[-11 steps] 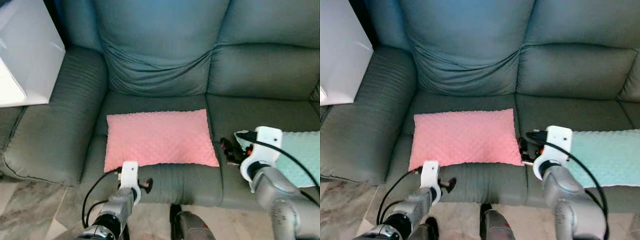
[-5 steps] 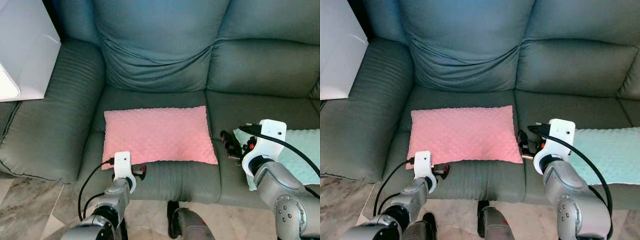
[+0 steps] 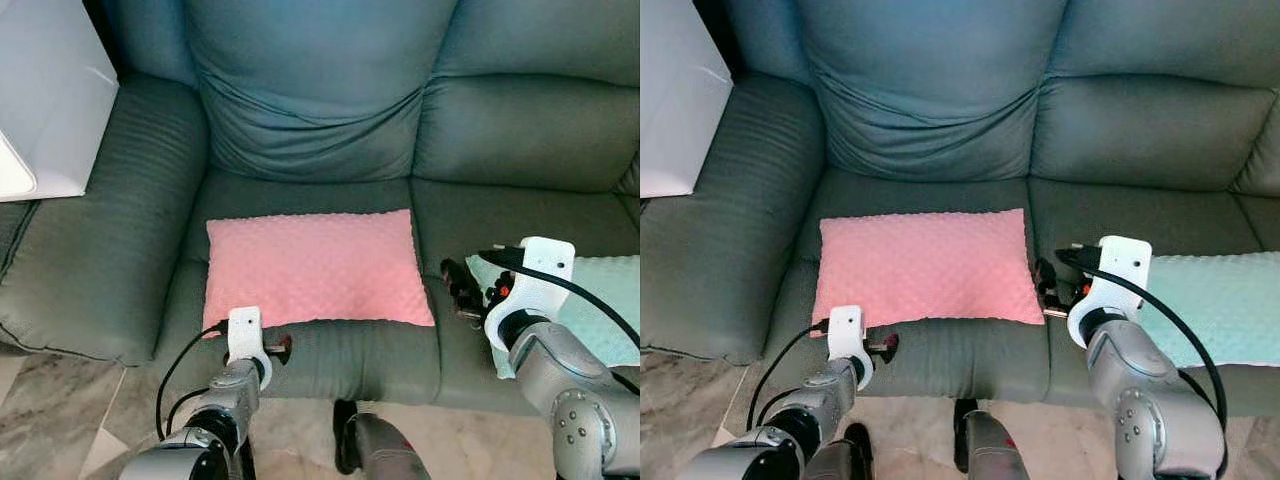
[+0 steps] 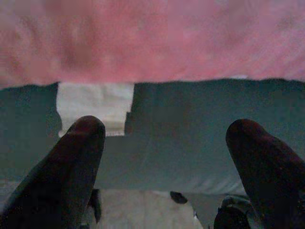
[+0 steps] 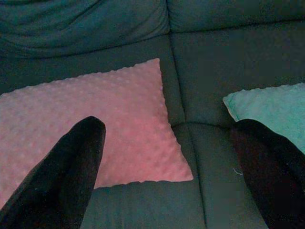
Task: Move the pillow to the sofa
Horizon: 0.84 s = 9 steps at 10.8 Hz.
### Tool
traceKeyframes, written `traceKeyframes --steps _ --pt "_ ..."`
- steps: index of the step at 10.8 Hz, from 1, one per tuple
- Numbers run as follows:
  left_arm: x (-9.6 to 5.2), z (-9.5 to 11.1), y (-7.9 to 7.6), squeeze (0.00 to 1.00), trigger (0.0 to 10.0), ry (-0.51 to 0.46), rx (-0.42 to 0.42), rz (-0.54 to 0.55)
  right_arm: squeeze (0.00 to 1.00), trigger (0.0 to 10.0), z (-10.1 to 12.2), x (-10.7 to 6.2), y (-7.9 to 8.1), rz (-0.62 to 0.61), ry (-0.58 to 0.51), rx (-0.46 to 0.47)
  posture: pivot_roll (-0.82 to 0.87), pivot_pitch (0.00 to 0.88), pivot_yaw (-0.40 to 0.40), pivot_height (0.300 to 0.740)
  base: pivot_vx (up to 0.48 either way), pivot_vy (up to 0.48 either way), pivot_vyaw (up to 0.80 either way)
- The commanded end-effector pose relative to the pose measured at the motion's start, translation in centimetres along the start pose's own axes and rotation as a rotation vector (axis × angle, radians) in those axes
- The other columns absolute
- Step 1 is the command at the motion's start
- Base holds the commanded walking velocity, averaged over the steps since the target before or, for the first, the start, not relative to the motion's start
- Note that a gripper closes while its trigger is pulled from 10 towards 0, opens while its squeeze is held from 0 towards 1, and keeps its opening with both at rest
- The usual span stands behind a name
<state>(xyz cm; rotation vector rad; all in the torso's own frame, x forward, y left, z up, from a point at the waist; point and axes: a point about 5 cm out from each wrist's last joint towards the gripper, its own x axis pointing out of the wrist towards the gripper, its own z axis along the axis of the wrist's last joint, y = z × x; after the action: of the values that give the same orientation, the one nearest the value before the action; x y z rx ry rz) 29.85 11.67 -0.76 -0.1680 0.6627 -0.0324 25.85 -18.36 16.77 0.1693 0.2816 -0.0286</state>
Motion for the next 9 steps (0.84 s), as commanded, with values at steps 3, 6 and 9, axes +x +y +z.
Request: traceKeyframes --steps 3,6,9 --pt "0.0 1.3 1.7 0.0 10.0 -0.053 -0.08 0.058 0.0 10.0 1.0 -0.8 0.3 0.045 -0.049 0.033 -0.41 0.386 -0.067 0.74 0.0 0.0 0.0" --pt "0.0 1.3 2.4 0.0 10.0 -0.003 -0.078 0.097 0.0 10.0 1.2 -0.7 0.4 0.063 -0.038 0.043 -0.41 0.402 -0.054 0.74 0.0 0.0 0.0" --pt "0.2 1.6 1.9 0.0 10.0 0.003 -0.061 0.09 0.0 10.0 -3.1 -3.6 1.6 0.21 0.276 0.045 -0.41 0.435 -0.072 0.74 0.0 0.0 0.0"
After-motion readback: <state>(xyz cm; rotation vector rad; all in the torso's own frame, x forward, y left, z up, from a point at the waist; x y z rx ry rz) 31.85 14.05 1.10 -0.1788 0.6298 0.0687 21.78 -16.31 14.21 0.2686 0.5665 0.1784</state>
